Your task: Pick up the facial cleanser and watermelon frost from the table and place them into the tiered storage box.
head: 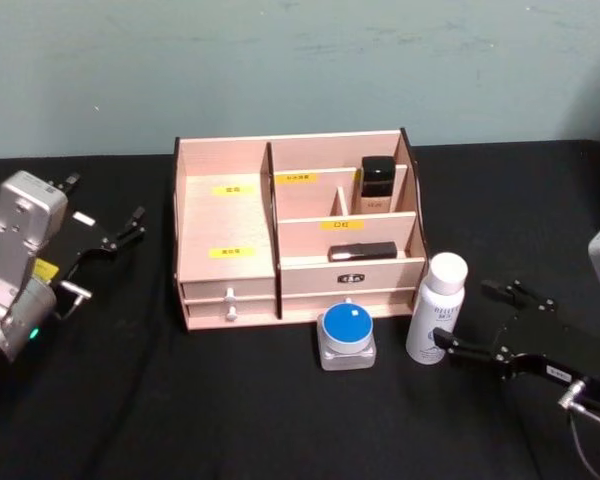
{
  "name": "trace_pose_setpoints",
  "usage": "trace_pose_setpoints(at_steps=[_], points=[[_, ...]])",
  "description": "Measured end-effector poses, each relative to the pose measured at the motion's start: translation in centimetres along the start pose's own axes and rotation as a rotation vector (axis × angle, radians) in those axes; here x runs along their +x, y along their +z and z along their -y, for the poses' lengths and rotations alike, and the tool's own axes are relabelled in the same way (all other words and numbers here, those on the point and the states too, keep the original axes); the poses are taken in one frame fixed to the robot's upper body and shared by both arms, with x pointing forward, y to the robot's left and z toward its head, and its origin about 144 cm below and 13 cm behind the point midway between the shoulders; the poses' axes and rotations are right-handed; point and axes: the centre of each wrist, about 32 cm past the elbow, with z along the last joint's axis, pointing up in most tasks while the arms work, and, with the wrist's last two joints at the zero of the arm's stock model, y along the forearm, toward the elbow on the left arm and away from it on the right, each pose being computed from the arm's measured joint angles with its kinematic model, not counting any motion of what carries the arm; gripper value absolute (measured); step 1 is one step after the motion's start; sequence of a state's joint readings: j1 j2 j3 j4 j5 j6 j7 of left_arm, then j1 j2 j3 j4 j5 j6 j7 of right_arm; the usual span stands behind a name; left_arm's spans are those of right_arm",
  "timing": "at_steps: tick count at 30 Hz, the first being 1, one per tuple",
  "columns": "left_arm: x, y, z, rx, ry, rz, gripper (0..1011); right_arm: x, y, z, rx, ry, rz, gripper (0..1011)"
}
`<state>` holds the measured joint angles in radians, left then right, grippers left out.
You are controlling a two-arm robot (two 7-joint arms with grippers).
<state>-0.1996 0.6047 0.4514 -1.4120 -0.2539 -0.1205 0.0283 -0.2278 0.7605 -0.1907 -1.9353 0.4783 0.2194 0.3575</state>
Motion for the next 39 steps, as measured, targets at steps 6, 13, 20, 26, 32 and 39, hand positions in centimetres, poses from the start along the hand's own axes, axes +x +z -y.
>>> trace_pose_setpoints(at_steps=[6,13,20,26,32,39], points=[[0.0,0.0,0.0,0.0,0.0,0.0,1001,0.4,-0.5,-1.1,-0.003,0.002,-0.007,1002],[0.0,0.0,0.0,0.0,0.0,0.0,1001,0.9,-0.9,-2.2,-0.004,0.003,-0.01,1002],[0.0,0.0,0.0,0.0,0.0,0.0,1001,1.2,-1.1,-3.1,0.004,0.003,-0.012,1002],[0.0,0.0,0.0,0.0,0.0,0.0,1001,1.5,-1.1,-3.8,0.013,0.002,-0.012,1002],[0.0,0.0,0.0,0.0,0.0,0.0,1001,1.8,-1.3,-4.4,0.019,0.005,-0.019,1002],[0.0,0.0,0.0,0.0,0.0,0.0,1001,1.9,-1.4,-5.0,0.02,0.015,-0.033,1002]])
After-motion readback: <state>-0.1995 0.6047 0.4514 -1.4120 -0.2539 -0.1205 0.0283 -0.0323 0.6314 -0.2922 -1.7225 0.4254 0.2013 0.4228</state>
